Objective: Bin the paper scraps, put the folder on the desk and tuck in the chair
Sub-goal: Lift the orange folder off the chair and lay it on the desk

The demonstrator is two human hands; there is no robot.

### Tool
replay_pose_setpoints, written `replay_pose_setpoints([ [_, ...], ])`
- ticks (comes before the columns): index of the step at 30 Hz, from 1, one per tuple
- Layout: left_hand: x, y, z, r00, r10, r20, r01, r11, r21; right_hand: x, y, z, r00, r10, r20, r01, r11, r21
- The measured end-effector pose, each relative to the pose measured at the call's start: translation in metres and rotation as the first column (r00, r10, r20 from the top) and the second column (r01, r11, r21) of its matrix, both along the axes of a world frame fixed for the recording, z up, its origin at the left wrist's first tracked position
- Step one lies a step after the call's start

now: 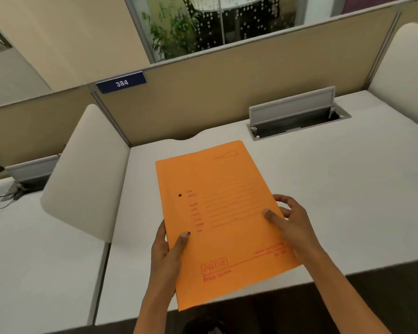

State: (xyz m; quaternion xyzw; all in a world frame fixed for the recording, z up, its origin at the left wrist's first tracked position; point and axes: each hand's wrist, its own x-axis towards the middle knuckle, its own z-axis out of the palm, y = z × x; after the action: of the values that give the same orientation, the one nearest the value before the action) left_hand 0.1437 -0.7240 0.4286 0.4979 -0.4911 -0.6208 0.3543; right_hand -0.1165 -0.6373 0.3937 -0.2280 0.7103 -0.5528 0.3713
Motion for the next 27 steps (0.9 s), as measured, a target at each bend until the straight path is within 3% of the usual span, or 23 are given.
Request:
replay_pose_setpoints([
  [10, -0.062, -0.04, 0.008, 0.966, 0.071, 0.249, -0.035, 0.989, -0.145, -0.06, -0.048, 0.016, 0.999, 0.007, -0.041, -0.007, 1.0, 0.005],
  [16, -0.069, -0.048, 0.007, 0.966, 0.093, 0.242, -0.061, 0.988, -0.14, -0.065, -0.047, 0.026, 0.996, 0.032, -0.084, -0.032, 0.999, 0.006],
  [27, -0.099, -0.101, -0.004, 0.95, 0.157, 0.27, -0.105, 0.975, -0.198, -0.104, -0.084, 0.025, 0.953, 0.29, -0.091, -0.276, 0.951, 0.14],
])
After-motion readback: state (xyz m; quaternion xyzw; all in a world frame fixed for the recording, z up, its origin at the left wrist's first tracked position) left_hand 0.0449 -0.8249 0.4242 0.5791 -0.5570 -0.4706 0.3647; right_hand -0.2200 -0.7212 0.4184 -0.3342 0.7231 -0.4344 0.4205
